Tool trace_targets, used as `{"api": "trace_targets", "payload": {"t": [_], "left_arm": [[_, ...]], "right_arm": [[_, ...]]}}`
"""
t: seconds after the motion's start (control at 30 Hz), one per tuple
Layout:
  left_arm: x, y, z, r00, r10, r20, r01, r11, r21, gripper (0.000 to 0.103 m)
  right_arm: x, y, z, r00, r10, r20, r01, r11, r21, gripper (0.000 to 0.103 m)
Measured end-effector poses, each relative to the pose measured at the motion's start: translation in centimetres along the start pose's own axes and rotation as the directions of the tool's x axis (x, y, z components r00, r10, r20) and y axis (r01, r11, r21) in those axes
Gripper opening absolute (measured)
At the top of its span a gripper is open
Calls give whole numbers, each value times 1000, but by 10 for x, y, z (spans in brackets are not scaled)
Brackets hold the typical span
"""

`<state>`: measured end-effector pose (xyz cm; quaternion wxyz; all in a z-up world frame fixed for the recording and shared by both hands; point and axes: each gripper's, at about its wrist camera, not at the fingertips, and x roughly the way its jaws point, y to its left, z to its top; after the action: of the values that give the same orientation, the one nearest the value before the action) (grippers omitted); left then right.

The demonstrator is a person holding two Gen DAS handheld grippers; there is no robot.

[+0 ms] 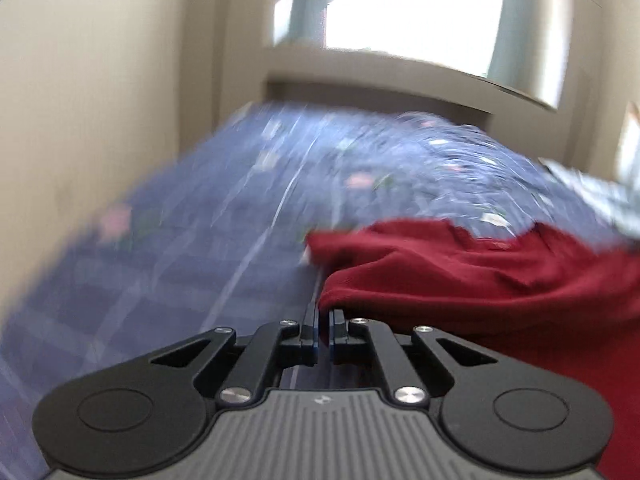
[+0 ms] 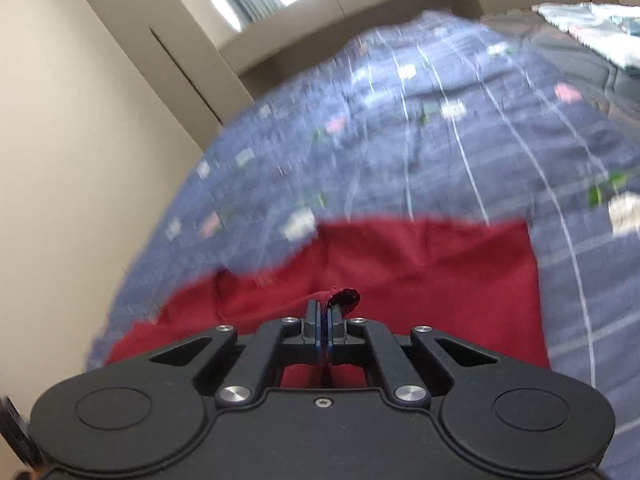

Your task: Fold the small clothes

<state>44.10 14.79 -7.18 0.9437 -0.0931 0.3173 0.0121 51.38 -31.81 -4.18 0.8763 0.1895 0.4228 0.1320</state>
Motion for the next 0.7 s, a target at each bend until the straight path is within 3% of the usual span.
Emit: {"api": "trace_targets", "payload": {"t": [0.07,0.2,0.27,0.3,0.33,0.37,0.4,0.43,0.53,0.7], "left_arm": [[8,16,-5,999,-23,-48,18,994,-109,3],[11,26,-10,995,-61,-74,48,986,-157,8],[8,26,-10,994,-65,-86,53,989,-135,13],[4,27,-11,994,-59,-87,47,990,-129,25],[0,30,-10,994,-67,-90,55,990,-130,44],[-5,30,-11,994,-72,-82,60,988,-142,55],[-11,33,-12,995,-78,-64,67,985,-162,75],[-15,33,-10,995,-84,-45,75,982,-175,85],[-15,38,2,995,-104,-6,101,975,-200,89],[39,42,35,987,-133,-89,102,950,-295,88]], "right_arm": [[10,-4,-13,999,-32,-17,31,999,-14,2],[10,-4,-28,999,-40,19,41,997,-60,5],[5,0,-32,999,-32,36,35,995,-92,18],[3,1,-33,999,-25,44,30,994,-103,21],[1,2,-35,998,-22,54,28,993,-113,28],[0,2,-35,998,-17,63,25,993,-119,39],[-2,3,-37,997,-8,76,18,992,-129,45],[-5,4,-39,996,-3,87,15,990,-137,55],[-7,6,-47,994,12,110,4,989,-151,61],[-5,5,-57,991,12,135,7,990,-139,62]]}}
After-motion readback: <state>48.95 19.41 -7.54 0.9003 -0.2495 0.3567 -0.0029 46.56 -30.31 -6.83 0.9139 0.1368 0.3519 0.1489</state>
